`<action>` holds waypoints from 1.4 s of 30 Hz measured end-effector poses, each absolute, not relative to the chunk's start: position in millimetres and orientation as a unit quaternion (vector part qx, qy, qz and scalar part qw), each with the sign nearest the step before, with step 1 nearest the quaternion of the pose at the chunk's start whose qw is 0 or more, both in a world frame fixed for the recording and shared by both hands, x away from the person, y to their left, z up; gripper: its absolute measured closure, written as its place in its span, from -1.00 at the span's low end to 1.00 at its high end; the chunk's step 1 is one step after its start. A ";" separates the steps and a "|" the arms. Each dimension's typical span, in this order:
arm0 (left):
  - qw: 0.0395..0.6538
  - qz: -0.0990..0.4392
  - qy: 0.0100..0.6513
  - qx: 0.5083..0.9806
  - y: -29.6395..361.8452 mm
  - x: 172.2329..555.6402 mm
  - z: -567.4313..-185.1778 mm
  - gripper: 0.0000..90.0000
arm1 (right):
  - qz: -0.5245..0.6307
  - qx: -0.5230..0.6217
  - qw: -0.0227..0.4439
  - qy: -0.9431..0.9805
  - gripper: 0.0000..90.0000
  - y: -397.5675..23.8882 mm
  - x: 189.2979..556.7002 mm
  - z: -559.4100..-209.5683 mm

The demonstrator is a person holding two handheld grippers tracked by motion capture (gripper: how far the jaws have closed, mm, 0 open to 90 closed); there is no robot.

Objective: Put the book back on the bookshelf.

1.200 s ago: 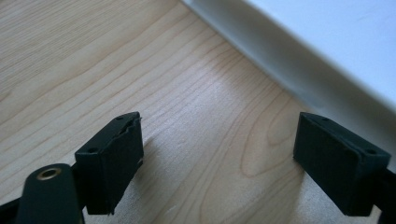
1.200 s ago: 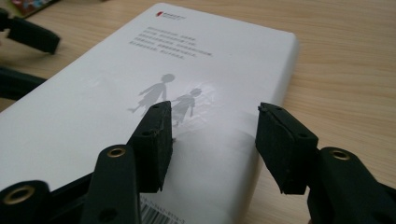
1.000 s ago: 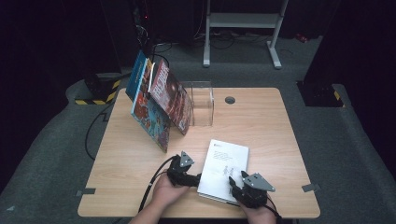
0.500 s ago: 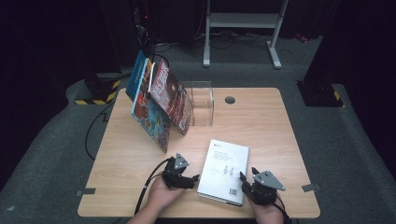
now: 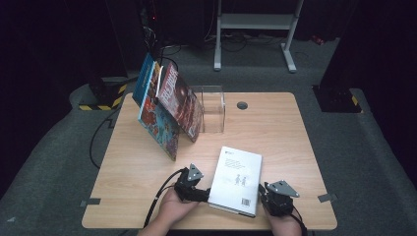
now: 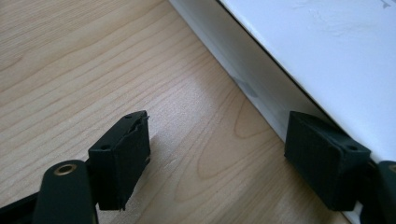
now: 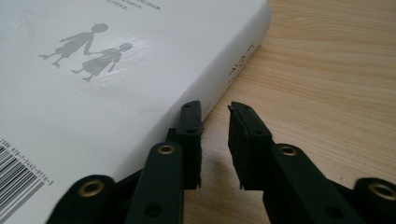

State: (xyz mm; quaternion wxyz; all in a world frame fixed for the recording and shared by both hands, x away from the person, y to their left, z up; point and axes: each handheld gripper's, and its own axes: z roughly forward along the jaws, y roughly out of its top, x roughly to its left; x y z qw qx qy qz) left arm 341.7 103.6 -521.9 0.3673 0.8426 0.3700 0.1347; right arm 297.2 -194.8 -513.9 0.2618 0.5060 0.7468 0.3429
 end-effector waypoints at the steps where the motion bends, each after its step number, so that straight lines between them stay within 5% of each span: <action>1: 0.361 0.144 0.367 0.845 102.9 340.5 -522.1 -0.49 | 0.343 0.505 0.260 0.748 0.67 -193.2 298.8 -513.7; 8: 0.352 0.160 0.384 0.838 111.9 339.7 -522.8 -0.52 | 0.347 0.499 0.259 0.751 0.67 -177.8 320.4 -514.4; 13: 0.351 0.155 0.397 0.834 120.5 342.1 -519.3 -0.57 | 0.361 0.504 0.244 0.745 0.22 -185.7 334.7 -512.3; 17: 0.375 0.151 0.410 0.818 137.3 341.1 -512.0 -0.56 | 0.370 0.508 0.255 0.735 0.16 -198.6 332.6 -508.6; 28: 0.441 0.110 0.401 0.795 130.7 345.8 -500.2 -0.53 | 0.379 0.488 0.292 0.730 0.12 -205.1 316.6 -503.9; 42: 0.448 0.079 0.396 0.798 104.8 362.1 -506.1 -0.38 | 0.375 0.481 0.302 0.733 0.05 -204.6 297.0 -501.3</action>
